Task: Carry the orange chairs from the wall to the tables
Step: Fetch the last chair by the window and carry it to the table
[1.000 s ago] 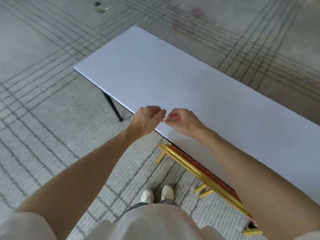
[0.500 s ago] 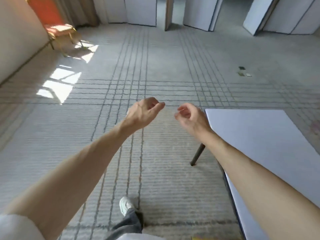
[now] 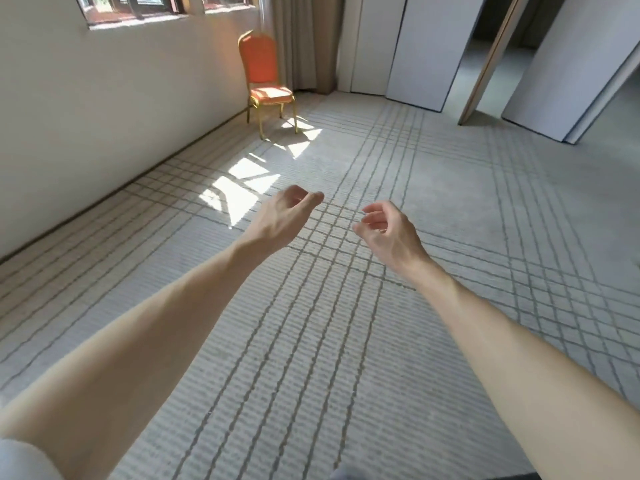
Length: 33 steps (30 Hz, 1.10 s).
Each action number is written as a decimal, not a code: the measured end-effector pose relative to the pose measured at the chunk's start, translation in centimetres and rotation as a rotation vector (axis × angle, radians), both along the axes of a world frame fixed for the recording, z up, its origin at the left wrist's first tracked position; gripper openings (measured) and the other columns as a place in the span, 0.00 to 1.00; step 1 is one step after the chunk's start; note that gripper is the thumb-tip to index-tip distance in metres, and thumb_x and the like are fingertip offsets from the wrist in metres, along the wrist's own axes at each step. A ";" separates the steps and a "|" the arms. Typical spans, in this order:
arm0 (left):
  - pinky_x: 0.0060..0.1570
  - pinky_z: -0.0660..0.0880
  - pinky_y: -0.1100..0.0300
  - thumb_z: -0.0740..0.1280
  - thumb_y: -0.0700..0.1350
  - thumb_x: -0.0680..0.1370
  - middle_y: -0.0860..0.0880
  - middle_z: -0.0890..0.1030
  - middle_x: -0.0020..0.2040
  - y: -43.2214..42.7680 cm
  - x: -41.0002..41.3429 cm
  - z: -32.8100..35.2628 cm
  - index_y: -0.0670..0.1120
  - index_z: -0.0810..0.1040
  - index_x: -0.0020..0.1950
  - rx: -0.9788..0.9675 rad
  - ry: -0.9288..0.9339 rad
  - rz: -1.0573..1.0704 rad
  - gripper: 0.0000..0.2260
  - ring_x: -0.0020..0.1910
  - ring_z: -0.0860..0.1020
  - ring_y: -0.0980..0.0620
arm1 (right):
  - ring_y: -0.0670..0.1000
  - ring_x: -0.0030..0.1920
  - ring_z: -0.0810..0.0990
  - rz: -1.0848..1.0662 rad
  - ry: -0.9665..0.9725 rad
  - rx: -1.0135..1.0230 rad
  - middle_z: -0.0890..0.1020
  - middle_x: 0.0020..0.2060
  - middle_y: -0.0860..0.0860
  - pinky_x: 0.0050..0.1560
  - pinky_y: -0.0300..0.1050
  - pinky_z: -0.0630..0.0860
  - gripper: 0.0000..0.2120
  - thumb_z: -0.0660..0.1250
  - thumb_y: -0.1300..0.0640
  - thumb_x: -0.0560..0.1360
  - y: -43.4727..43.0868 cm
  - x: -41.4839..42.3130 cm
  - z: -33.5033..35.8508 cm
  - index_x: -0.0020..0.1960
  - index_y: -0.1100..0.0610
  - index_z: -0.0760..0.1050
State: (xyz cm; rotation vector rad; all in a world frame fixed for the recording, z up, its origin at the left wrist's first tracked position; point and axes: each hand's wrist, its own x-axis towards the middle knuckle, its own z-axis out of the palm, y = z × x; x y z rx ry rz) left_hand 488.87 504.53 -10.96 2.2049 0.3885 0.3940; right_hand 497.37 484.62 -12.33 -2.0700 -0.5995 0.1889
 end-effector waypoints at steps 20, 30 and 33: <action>0.55 0.74 0.50 0.59 0.67 0.75 0.54 0.80 0.54 32.0 37.0 7.5 0.55 0.78 0.57 0.068 -0.054 0.150 0.21 0.54 0.77 0.52 | 0.40 0.53 0.78 0.194 -0.040 0.090 0.78 0.53 0.43 0.47 0.39 0.73 0.21 0.68 0.44 0.75 34.0 40.3 6.0 0.64 0.49 0.69; 0.59 0.74 0.47 0.57 0.70 0.73 0.53 0.80 0.54 49.3 54.4 7.4 0.53 0.78 0.58 0.017 -0.083 0.214 0.26 0.54 0.78 0.52 | 0.41 0.53 0.78 0.220 -0.083 0.072 0.80 0.52 0.43 0.48 0.39 0.74 0.20 0.70 0.45 0.75 51.0 59.2 6.7 0.64 0.49 0.71; 0.59 0.74 0.47 0.58 0.68 0.75 0.52 0.80 0.54 55.4 60.4 6.8 0.51 0.78 0.58 0.014 -0.116 0.202 0.25 0.54 0.78 0.51 | 0.41 0.53 0.78 0.214 -0.086 0.070 0.80 0.52 0.44 0.48 0.39 0.74 0.20 0.70 0.45 0.75 56.5 64.9 6.5 0.64 0.49 0.71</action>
